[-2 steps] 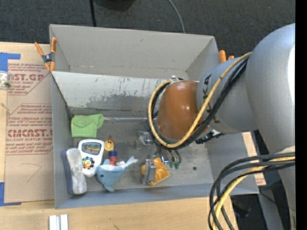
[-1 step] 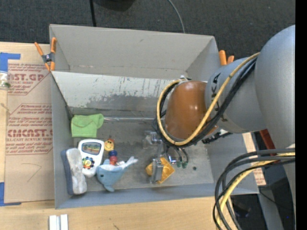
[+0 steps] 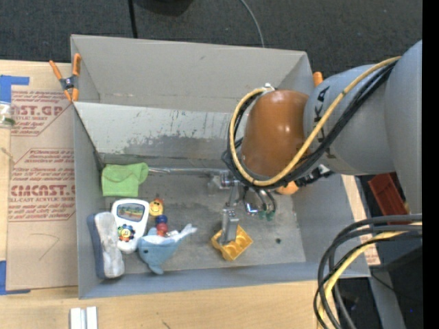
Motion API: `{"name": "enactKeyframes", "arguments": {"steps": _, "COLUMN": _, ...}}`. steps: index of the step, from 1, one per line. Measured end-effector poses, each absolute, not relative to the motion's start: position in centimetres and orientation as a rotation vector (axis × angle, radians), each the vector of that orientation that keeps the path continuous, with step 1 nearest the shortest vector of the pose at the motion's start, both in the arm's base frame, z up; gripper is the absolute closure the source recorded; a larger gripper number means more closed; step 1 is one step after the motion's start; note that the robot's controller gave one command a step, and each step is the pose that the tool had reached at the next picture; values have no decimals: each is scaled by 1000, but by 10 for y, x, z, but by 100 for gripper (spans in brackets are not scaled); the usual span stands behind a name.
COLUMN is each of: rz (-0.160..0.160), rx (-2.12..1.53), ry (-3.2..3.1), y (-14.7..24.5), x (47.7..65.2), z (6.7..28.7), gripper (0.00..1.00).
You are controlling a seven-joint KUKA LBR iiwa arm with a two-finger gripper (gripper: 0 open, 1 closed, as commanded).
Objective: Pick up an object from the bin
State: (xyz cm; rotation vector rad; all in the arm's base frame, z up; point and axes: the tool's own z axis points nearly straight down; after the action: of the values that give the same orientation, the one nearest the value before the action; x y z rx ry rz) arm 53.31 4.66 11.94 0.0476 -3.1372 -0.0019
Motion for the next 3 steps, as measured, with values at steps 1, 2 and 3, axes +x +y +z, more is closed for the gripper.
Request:
{"name": "enactKeyframes", "arguments": {"steps": 1, "rz": -6, "rx": -30, "ry": -3154, "y": 1, "x": 516, "z": 100, "gripper": 0}}
{"name": "enactKeyframes", "arguments": {"steps": 2, "rz": -3, "rx": -383, "ry": -3114, "y": 4, "x": 518, "z": 72, "gripper": 100}}
{"name": "enactKeyframes", "arguments": {"steps": 3, "rz": -3, "rx": -383, "ry": -3114, "y": 4, "x": 518, "z": 72, "gripper": 100}}
